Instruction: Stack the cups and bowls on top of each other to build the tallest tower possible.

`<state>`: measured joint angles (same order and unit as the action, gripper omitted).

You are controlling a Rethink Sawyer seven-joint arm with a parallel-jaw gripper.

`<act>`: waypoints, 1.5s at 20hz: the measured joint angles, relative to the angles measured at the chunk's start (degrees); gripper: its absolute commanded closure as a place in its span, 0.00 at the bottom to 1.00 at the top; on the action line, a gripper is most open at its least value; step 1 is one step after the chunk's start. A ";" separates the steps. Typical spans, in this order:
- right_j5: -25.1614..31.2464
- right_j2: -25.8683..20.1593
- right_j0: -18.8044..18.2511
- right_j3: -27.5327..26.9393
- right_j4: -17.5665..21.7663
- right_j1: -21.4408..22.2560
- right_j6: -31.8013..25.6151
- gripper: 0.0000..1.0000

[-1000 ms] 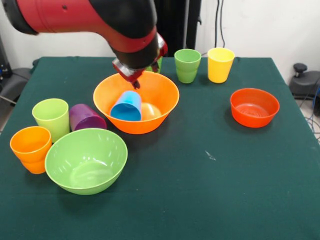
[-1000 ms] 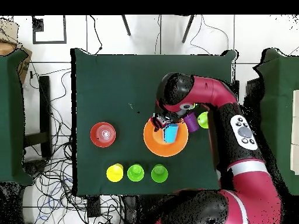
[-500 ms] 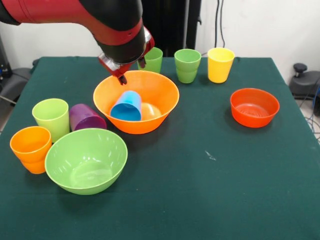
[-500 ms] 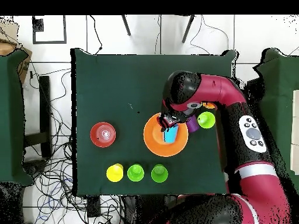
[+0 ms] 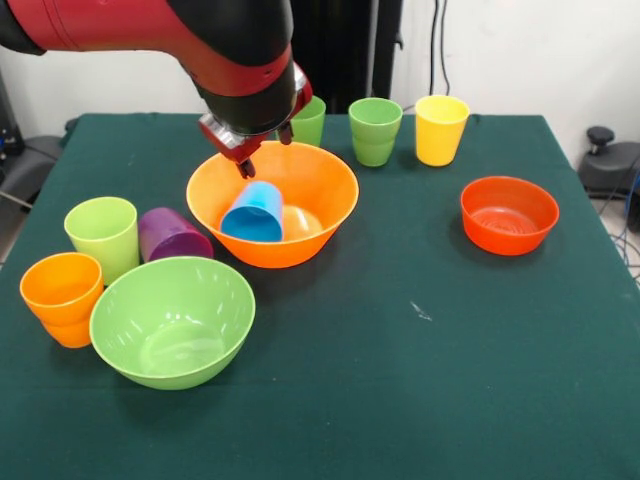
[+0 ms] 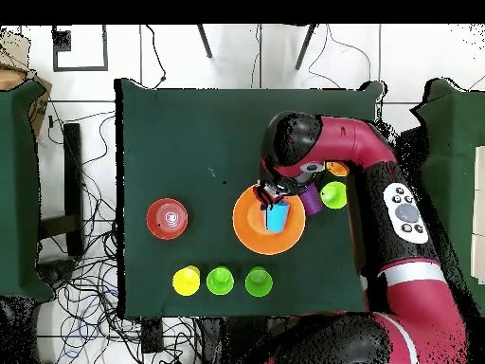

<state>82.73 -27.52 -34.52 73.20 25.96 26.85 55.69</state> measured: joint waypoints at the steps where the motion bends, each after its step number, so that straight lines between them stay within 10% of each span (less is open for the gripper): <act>1: 0.01 -0.14 0.01 -0.07 0.01 -0.01 0.00 0.00; 30: -0.01 -2.76 -0.52 -1.49 0.05 -0.35 0.00 0.00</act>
<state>82.72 -30.28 -35.04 71.71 26.01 26.50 55.69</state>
